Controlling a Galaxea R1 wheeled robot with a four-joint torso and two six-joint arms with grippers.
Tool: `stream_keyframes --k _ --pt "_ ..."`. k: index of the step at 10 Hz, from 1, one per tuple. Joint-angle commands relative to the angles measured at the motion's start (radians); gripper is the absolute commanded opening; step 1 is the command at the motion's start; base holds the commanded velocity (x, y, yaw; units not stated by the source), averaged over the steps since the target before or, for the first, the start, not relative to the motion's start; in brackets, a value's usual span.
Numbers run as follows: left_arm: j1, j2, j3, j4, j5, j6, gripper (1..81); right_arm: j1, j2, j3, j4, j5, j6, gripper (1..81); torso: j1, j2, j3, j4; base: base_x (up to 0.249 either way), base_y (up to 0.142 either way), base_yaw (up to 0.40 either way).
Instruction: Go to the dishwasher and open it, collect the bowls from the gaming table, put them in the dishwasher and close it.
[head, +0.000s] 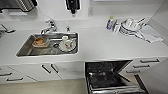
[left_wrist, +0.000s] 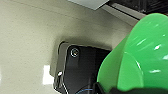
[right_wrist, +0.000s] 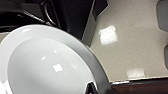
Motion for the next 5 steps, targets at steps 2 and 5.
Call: stream_keyframes --k 2,5 --pt "-0.419 0.013 0.175 -0.03 0.476 -0.044 1.0 -0.016 -0.028 0.025 -0.013 -0.073 -0.006 1.0 0.0 0.0 -0.005 0.0 0.0 0.0 0.0" --pt "-0.584 0.131 0.175 -0.034 0.617 -0.078 1.0 -0.014 -0.025 0.025 -0.02 -0.071 -0.011 1.0 0.001 0.0 -0.012 0.0 0.0 0.0 0.0"
